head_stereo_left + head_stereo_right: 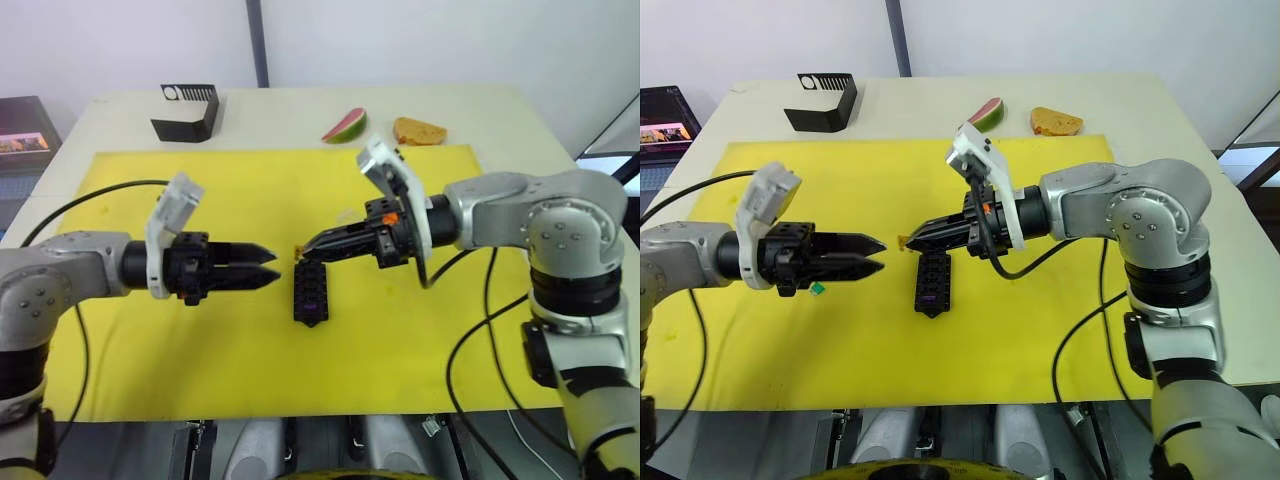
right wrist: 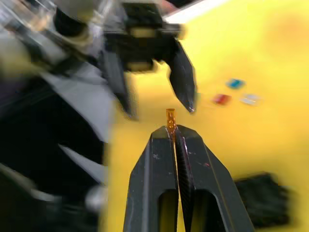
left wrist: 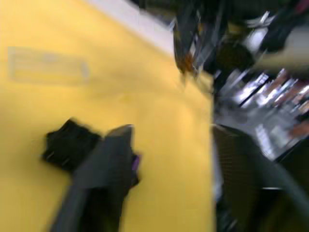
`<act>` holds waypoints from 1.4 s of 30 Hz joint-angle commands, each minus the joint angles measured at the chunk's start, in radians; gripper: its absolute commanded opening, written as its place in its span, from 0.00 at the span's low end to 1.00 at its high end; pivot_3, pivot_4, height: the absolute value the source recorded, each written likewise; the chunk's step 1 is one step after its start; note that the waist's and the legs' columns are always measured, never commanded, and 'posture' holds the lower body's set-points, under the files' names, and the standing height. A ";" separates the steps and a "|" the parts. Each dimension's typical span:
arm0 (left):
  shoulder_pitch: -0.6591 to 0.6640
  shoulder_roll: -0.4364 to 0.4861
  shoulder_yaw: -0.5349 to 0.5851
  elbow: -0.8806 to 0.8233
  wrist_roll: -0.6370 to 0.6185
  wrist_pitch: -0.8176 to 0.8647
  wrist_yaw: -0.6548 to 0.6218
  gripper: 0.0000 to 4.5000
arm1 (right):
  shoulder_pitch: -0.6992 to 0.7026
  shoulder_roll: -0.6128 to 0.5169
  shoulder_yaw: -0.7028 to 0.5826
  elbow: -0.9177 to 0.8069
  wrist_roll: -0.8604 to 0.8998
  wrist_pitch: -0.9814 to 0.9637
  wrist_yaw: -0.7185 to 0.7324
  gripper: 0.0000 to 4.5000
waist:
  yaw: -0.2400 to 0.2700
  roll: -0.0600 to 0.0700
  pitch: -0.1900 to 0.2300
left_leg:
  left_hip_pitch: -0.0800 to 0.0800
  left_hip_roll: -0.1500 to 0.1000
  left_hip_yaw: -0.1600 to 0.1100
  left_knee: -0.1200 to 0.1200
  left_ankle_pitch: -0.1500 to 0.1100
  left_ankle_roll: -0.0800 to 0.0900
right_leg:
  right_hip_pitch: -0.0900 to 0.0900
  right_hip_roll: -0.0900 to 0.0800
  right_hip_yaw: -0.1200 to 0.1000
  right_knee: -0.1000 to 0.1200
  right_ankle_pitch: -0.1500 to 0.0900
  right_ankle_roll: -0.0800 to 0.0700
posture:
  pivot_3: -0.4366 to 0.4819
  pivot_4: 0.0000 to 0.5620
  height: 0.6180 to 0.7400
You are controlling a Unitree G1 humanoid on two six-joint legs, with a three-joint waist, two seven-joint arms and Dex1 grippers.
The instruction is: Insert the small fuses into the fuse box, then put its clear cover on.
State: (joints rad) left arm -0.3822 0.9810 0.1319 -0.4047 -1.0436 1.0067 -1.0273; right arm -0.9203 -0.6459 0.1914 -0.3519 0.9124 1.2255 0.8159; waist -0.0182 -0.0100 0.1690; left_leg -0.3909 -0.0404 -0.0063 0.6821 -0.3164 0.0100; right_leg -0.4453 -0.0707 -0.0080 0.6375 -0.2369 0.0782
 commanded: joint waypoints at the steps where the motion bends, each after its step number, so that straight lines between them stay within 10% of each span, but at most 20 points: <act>1: 0.066 0.041 -0.053 -0.048 0.159 -0.156 -0.096 0.98 | 0.028 -0.039 0.123 -0.034 -0.182 -0.218 0.101 0.00 | 0.002 0.000 0.000 | 0.000 0.000 0.000 -0.001 0.000 0.000 | 0.001 0.000 0.000 -0.001 0.000 0.000 | 0.48 0.27 1.00; 14: 0.181 -0.128 -0.236 0.011 0.537 -0.532 -0.061 0.98 | 0.154 -0.034 0.298 0.013 -0.488 -0.506 0.214 0.00 | 0.007 0.000 0.000 | -0.001 0.000 0.000 0.000 -0.002 0.003 | 0.002 -0.001 0.000 -0.006 0.000 0.000 | 0.48 0.27 1.00; 42: 0.173 -0.166 -0.246 0.041 0.609 -0.549 -0.071 0.98 | 0.223 -0.012 0.281 0.006 -0.560 -0.496 0.231 0.00 | 0.007 0.000 0.000 | -0.001 0.000 0.000 0.001 -0.002 0.004 | 0.002 -0.001 -0.001 -0.005 0.000 0.000 | 0.48 0.27 1.00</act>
State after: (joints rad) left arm -0.1990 0.8173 -0.1282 -0.3524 -0.4327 0.4642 -1.0981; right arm -0.6943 -0.6672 0.4972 -0.3118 0.3560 0.7375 1.0455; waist -0.0114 -0.0098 0.1694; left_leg -0.3919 -0.0402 -0.0063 0.6828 -0.3185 0.0137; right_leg -0.4429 -0.0715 -0.0085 0.6323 -0.2364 0.0786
